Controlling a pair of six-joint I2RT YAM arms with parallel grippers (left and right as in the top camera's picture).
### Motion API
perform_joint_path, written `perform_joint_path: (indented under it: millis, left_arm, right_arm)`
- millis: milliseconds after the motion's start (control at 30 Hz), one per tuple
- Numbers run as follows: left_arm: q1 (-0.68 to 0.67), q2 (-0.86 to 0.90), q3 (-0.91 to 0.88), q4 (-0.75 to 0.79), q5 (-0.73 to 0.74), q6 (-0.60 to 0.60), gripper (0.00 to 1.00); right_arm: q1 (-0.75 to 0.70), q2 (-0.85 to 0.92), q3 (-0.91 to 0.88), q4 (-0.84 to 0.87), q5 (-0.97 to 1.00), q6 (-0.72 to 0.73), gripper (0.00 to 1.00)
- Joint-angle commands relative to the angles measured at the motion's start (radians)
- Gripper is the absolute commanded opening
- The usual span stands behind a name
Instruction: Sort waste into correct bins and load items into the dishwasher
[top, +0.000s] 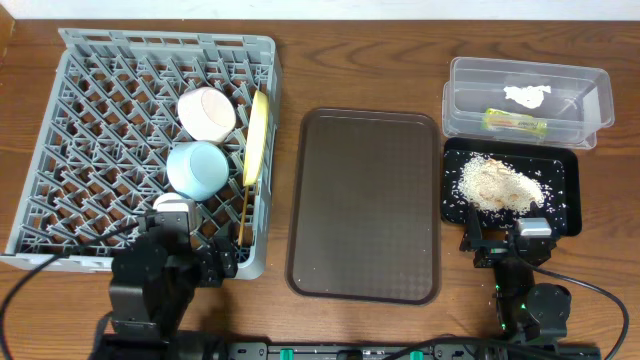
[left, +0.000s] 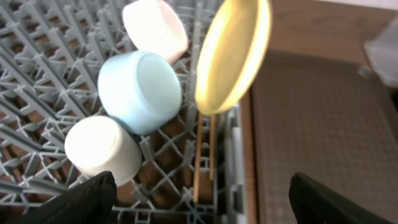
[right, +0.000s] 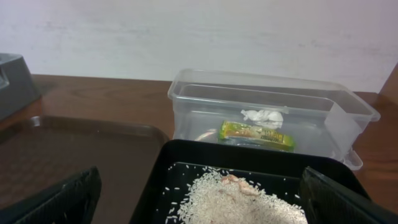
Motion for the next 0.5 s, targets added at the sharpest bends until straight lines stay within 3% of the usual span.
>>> perform_joint_path:
  millis: [0,233,467]
  left_arm:
    - [0.064,-0.109,-0.182,0.117,0.025,-0.006,0.90]
    - [0.077,-0.313,-0.484,0.475,0.024,-0.006,0.90]
    - [0.077,-0.411,-0.677,0.755,0.018,0.017,0.90]
  right_arm:
    - [-0.004,-0.006,-0.002,-0.005,-0.007,-0.010,0.99]
    - [-0.004,-0.006,-0.002,-0.005,-0.007,-0.010,0.99]
    - [-0.004,-0.006,-0.002,-0.005,-0.007,-0.010,0.99]
